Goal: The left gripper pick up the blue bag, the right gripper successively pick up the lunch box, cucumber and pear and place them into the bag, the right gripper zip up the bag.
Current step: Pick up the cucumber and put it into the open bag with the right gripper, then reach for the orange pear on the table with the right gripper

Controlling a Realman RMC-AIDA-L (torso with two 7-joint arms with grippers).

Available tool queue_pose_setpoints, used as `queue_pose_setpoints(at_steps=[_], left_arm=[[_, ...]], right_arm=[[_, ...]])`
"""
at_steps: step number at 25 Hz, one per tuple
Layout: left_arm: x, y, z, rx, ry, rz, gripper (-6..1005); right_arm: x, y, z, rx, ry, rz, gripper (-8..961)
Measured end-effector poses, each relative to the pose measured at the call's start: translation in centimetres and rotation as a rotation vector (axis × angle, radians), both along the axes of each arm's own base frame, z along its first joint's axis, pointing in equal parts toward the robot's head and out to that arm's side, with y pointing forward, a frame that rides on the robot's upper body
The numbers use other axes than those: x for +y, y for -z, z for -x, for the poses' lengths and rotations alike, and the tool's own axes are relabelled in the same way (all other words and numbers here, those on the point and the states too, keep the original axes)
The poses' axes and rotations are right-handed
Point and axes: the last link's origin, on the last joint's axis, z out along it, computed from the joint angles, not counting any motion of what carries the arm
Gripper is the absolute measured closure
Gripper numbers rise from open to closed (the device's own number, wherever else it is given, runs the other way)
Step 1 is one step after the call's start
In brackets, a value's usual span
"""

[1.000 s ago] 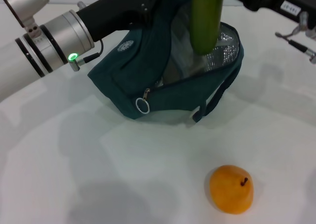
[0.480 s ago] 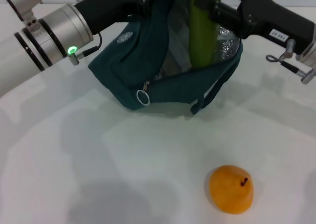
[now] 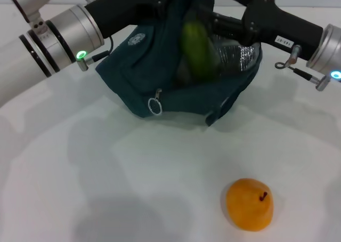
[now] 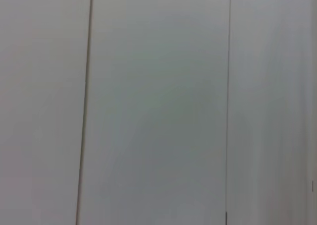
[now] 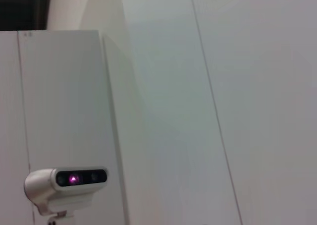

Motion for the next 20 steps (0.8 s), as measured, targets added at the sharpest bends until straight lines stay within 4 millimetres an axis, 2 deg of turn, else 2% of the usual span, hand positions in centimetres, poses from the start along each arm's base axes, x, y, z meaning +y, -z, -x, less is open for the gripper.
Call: queue_pose_setpoints(at_steps=[3,8,9,13,16,18,20], left_arm=[[0.0,0.0,0.0,0.000,-0.001,0.000,956],[-0.1,0.0,0.1,0.001,-0.002,0.001,956],[-0.1,0.0,0.2,0.001,-0.004,0.001,956],[-0.1,0.0,0.3,0.001,-0.007,0.000,956],[-0.1,-0.1,0.5,0.003,-0.011,-0.001,956],[-0.1,-0.1,0.6,0.005,-0.014,-0.002,956],[-0.1,-0.1,0.6,0.012,-0.015,-0.004,956]], right_arm=[[-0.2,-0.5,-0.5,0.026,0.014,-0.021,258],[-1.9,-1.8,-1.4,0.077,-0.040,-0.017,67],[-2.5,-2.2,-1.8,0.081,-0.051,-0.014,68],[-5.9,-3.9,-5.1,-0.006,-0.093,0.004,70],[-9.5,-5.1,-7.7,-0.095,-0.134,0.049,72],[-10.9,-5.4,-9.0,-0.119,-0.103,0.091,73],[-11.4,-5.0,-10.0,-0.140,-0.049,0.121,74]])
